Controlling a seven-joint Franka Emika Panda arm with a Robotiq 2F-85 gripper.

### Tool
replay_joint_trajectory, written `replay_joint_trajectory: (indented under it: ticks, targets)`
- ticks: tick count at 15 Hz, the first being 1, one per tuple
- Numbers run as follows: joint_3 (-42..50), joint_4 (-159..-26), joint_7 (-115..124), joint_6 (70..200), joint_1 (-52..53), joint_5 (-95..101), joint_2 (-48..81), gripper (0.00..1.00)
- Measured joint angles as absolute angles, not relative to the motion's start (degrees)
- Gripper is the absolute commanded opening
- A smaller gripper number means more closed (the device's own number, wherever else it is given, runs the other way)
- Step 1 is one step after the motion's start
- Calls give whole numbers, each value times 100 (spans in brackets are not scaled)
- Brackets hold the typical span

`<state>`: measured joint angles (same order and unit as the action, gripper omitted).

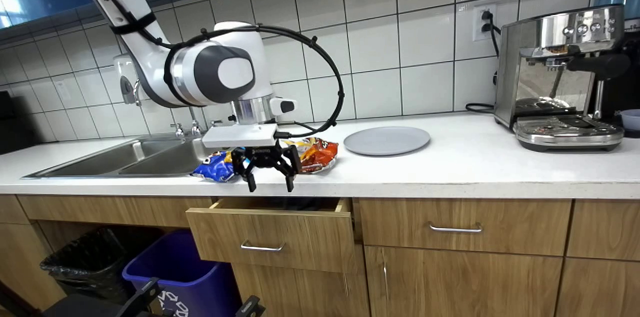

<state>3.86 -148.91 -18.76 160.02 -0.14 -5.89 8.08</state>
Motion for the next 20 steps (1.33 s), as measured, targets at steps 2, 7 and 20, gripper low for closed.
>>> replay_joint_trajectory:
  ticks: [2,7,20]
  targets:
    - [253,-14876,-1876,16232,-71,-717,963,100]
    - [-70,-14788,-1876,16643,-312,-832,1302,100]
    - [-714,-14386,-1962,16912,-1012,-722,2041,100]
